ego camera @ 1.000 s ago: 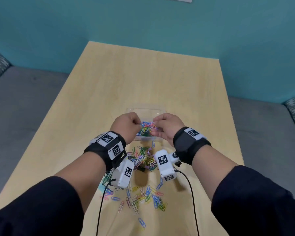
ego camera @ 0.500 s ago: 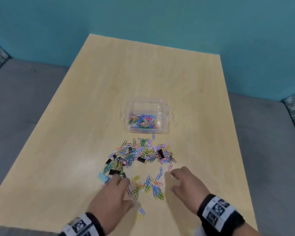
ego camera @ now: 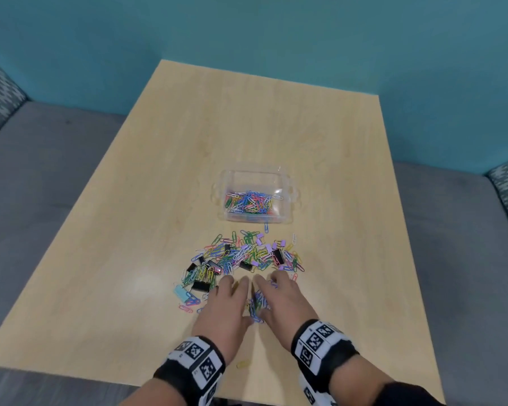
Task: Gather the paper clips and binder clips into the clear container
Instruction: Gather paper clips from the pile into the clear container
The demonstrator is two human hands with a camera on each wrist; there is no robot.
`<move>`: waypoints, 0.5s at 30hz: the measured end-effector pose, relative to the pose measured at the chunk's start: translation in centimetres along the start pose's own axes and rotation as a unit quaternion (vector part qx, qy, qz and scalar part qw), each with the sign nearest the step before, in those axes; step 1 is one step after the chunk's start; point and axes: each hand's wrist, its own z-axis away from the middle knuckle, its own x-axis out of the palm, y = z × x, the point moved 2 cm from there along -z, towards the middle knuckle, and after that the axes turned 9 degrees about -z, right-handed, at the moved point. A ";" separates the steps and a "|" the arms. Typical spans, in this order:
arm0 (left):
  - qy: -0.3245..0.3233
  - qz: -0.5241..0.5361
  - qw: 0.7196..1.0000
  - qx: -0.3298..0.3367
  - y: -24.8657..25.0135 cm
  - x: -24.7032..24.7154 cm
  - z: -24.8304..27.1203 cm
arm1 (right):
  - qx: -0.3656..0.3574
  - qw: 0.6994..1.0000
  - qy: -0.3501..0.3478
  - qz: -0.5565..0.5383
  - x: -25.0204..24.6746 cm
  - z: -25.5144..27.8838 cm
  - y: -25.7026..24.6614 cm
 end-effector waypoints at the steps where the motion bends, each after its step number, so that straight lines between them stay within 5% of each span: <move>1: 0.005 0.001 1.000 0.004 0.0 -0.1 -0.4 | -0.005 1.000 0.001 0.004 0.1 -0.4 -0.4; 15: -0.020 -0.075 0.995 0.061 -0.8 -0.2 -1.3 | -0.037 0.998 -0.034 0.047 0.1 -0.7 -1.4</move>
